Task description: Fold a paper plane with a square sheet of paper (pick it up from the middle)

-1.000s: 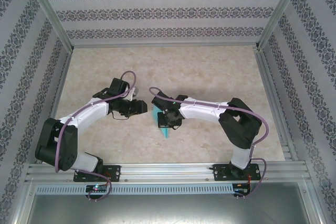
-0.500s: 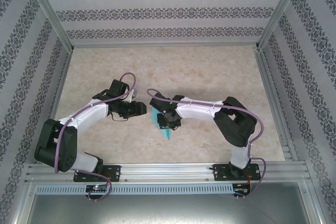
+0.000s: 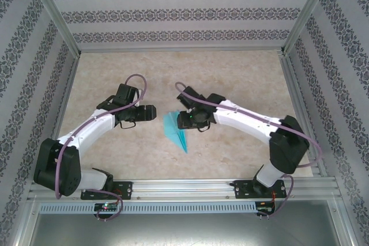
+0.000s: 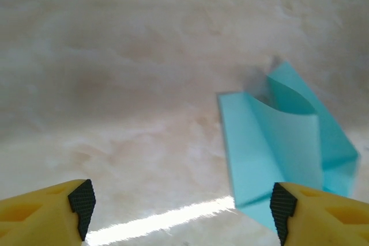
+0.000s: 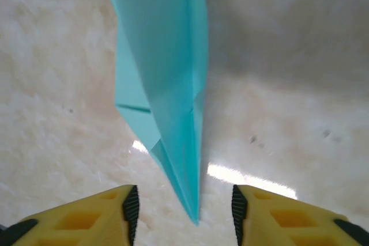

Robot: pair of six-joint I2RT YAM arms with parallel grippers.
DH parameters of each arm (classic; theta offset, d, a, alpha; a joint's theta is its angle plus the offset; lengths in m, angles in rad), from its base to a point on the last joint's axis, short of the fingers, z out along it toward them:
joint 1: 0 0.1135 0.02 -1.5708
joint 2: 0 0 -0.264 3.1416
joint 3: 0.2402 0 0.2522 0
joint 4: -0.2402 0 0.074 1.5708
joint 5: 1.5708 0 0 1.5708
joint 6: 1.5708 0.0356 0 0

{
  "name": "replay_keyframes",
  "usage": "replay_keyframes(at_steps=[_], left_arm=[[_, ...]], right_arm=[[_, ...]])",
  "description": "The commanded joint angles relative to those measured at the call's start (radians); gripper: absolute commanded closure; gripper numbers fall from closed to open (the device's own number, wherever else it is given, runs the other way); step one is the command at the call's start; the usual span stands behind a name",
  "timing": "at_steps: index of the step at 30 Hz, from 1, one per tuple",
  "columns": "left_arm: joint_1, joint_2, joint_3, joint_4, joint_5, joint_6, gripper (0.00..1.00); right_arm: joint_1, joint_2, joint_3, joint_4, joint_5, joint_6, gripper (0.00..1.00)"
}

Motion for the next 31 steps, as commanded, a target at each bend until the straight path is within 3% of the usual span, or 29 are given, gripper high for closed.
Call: replay_keyframes(at_steps=[1, 4, 10, 16, 21, 31], left_arm=[[0.046, -0.038, -0.010, 0.064, -0.228, 0.061, 0.09], [0.075, -0.051, -0.080, 0.189, -0.372, 0.093, 0.00], [0.194, -0.028, -0.140, 0.360, -0.385, 0.130, 0.00], [0.213, 0.040, -0.215, 0.613, -0.457, 0.247, 0.00], [0.214, 0.149, -0.221, 0.752, -0.512, 0.294, 0.00], [0.216, 0.188, -0.216, 0.798, -0.471, 0.330, 0.00]], right_arm=[[-0.078, -0.105, -0.075, 0.066, 0.016, -0.159, 0.47], [-0.164, -0.208, -0.176, 0.170, 0.047, -0.269, 0.37], [-0.365, -0.379, -0.405, 0.438, 0.150, -0.479, 0.21], [-0.544, -0.469, -0.617, 0.770, 0.229, -0.580, 0.02], [-0.699, -0.431, -0.726, 1.002, 0.146, -0.611, 0.02], [-0.763, -0.300, -0.773, 1.171, 0.090, -0.646, 0.02]])
